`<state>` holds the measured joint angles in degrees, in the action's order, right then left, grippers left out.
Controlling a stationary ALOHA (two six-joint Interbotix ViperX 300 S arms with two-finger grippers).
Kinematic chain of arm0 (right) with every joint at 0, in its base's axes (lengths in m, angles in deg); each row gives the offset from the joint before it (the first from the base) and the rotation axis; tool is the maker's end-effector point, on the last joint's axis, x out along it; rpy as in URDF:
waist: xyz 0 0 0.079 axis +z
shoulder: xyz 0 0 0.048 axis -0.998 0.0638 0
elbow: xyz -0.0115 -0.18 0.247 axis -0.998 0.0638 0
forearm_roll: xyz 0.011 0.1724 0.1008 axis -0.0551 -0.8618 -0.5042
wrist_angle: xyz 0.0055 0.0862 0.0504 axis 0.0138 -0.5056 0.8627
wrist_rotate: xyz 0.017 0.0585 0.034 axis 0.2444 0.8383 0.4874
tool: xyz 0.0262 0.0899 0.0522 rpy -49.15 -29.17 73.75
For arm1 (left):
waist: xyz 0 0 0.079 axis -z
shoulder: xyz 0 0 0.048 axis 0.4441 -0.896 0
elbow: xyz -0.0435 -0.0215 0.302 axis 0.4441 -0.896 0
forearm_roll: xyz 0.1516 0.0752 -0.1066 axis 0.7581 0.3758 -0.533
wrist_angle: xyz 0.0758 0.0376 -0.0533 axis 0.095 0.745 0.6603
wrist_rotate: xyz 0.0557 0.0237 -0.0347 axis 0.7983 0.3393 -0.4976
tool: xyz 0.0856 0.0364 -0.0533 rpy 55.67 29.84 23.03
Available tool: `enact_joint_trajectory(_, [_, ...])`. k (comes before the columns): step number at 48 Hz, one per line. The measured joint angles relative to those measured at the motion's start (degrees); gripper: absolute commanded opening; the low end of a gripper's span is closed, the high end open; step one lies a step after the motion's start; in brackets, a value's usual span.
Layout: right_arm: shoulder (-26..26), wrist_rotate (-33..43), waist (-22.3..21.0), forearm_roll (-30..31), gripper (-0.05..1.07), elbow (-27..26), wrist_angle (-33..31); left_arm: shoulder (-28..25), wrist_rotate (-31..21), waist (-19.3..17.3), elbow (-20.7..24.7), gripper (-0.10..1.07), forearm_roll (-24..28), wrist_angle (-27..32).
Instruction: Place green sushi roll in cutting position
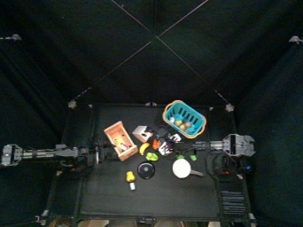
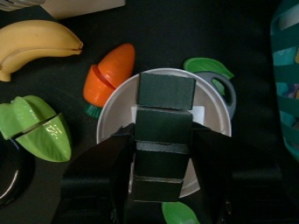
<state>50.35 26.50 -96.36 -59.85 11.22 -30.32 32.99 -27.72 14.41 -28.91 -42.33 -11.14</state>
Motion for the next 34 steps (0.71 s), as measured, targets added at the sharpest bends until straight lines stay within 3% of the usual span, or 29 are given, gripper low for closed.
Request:
enact_joint_trajectory(9, [-0.6, 0.1, 0.1, -3.8, 0.62, -3.9, -3.9, 0.0, 0.0, 0.0, 0.0, 0.87, 0.0, 0.0])
enact_joint_trajectory(19, [-1.1, 5.2, 4.5, -6.2, 0.62, -8.3, -6.4, 0.2, 0.1, 0.1, 0.0, 0.87, -0.1, 0.0])
enact_joint_trajectory(29, [-1.8, 17.4, 11.4, -4.3, 0.62, -6.9, -8.0, 0.0, 0.1, 0.3, 0.0, 0.87, -0.1, 0.0])
enact_joint_trajectory(34, [-2.3, 27.2, 15.3, -2.9, 0.62, -4.6, -8.1, 0.0, 0.0, 0.2, 0.0, 0.87, -0.3, 0.0])
